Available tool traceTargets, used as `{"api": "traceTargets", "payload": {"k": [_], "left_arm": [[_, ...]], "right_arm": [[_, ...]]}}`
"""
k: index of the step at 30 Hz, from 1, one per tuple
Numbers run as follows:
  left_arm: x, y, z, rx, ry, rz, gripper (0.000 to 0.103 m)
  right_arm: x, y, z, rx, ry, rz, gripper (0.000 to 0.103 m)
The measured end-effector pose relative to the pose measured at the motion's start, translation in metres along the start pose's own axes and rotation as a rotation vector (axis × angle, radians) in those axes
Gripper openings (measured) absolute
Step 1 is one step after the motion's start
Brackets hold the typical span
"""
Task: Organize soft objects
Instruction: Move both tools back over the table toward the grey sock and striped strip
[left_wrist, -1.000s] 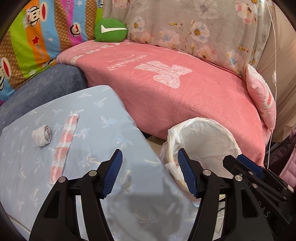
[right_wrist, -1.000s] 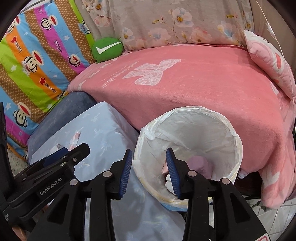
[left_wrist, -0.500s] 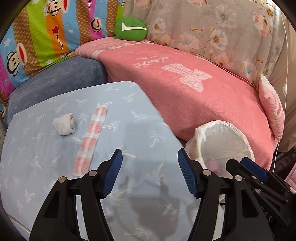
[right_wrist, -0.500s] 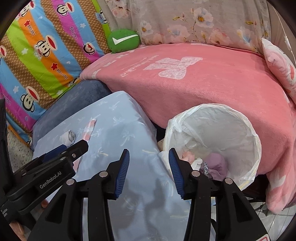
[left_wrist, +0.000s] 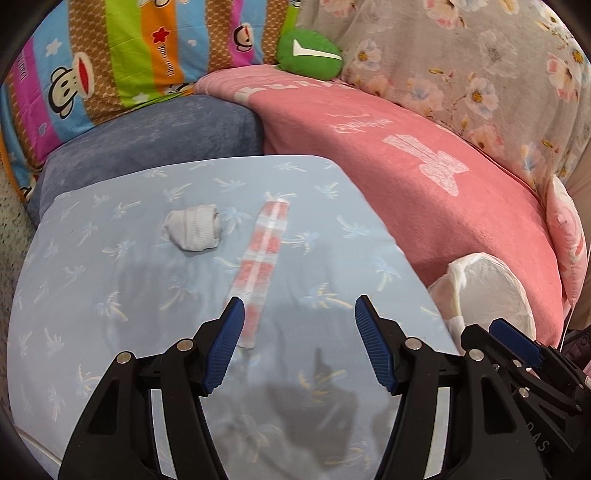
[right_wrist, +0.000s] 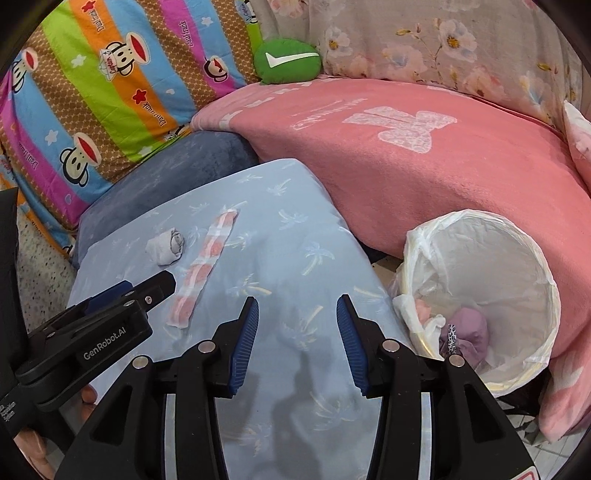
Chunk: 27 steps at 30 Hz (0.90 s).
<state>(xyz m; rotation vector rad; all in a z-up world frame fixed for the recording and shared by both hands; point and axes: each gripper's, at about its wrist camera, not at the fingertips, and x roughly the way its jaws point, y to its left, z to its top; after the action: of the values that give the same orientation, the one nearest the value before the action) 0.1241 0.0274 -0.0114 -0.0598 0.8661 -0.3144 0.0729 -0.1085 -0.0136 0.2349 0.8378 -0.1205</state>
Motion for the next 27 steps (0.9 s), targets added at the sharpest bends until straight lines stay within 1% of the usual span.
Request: {"api": "traceTargets", "payload": {"k": [5,8,14,23,27], "left_arm": [[0.003,0.023,0.0,-0.02,0.003,0.033,0.06],[0.006,0.037,0.0,-0.039,0.009,0.047,0.06],[0.012,0.064,0.003,-0.056,0.011,0.099,0.06],[0.023,0.098,0.014,-0.094,0.014,0.153,0.065],[0.031,0.109,0.021,-0.109,0.015,0.171,0.068]], "right_arm": [[0.014,0.023,0.0,-0.036,0.022,0.009,0.044],[0.023,0.036,0.0,-0.058,0.034,0.015,0.046],[0.044,0.062,0.002,-0.105,0.059,0.028,0.047],[0.077,0.1,0.007,-0.163,0.094,0.046,0.054],[0.095,0.111,0.01,-0.172,0.114,0.058,0.057]]}}
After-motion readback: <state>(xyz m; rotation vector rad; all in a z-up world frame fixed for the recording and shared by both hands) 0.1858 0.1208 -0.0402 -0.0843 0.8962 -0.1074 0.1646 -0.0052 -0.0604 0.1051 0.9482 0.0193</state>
